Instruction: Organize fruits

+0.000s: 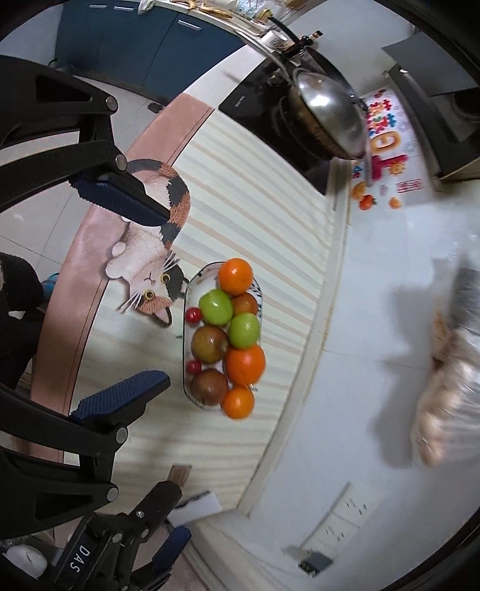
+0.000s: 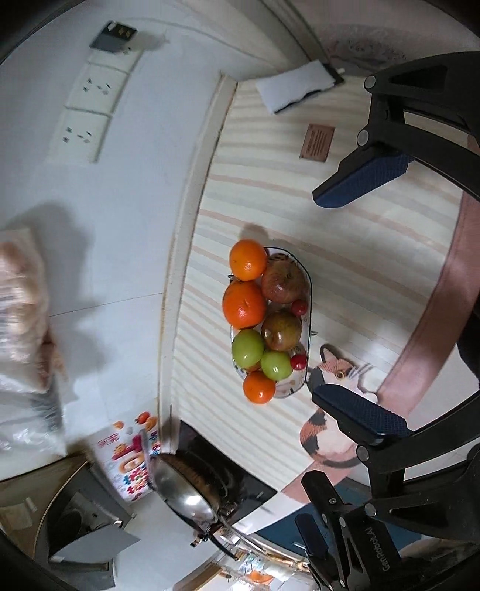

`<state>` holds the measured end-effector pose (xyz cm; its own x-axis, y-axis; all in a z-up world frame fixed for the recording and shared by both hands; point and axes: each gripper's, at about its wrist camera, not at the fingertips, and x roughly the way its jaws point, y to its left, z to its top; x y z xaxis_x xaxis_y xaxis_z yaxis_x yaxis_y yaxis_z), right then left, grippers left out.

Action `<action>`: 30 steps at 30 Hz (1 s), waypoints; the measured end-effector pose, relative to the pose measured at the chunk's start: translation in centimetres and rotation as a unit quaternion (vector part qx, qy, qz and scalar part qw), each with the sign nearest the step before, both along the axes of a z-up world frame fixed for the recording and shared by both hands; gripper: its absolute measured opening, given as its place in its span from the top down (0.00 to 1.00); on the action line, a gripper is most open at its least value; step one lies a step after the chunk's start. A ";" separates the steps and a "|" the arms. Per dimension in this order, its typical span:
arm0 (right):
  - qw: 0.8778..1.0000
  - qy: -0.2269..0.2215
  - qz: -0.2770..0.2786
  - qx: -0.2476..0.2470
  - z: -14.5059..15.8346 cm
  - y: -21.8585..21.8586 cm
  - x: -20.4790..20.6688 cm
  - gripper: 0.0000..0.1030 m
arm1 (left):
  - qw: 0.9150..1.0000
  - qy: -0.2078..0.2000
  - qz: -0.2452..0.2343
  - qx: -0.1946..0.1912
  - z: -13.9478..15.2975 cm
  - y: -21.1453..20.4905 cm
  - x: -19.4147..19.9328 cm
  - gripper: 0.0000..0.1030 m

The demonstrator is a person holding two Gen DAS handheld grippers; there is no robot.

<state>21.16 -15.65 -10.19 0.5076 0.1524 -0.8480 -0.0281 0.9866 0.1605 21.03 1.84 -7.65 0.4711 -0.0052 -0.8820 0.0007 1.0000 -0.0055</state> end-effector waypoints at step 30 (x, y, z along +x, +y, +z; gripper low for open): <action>0.997 -0.077 0.001 -0.004 12.3 -1.0 -8.4 0.03 | 0.997 -0.070 -0.013 0.000 8.1 -1.4 -7.2 0.23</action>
<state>12.72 -16.70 2.09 0.6317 0.1482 -0.7609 -0.0544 0.9876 0.1472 13.88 0.43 0.45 0.5897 -0.0192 -0.8074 0.0268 0.9996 -0.0042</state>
